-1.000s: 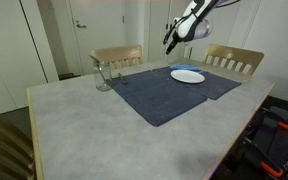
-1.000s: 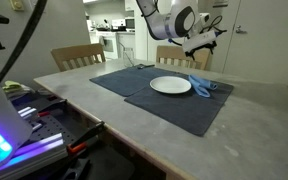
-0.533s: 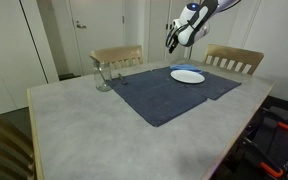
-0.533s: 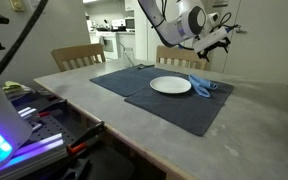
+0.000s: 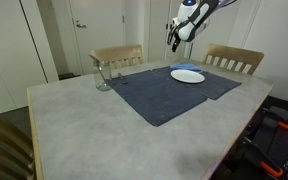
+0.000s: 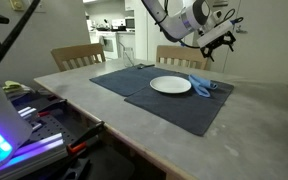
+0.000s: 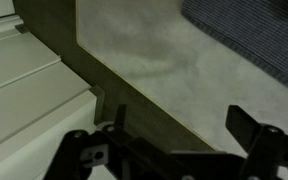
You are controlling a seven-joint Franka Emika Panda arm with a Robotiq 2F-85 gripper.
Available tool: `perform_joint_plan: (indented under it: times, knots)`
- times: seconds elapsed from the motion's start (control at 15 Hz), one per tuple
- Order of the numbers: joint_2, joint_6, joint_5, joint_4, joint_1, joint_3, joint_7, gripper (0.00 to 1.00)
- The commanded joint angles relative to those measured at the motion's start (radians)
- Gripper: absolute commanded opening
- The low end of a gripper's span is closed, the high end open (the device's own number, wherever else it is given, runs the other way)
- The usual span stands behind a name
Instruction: Wipe the white plate with the blue towel
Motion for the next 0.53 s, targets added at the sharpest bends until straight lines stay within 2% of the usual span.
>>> perform_joint_plan:
  times: [0.0, 0.33, 0.47]
  knots:
    - [0.018, -0.207, -0.05, 0.123, -0.044, 0.06, -0.08, 1.0]
    - [0.036, -0.48, 0.019, 0.234, -0.158, 0.238, -0.325, 1.0]
    - [0.052, -0.589, 0.049, 0.285, -0.185, 0.26, -0.384, 1.0]
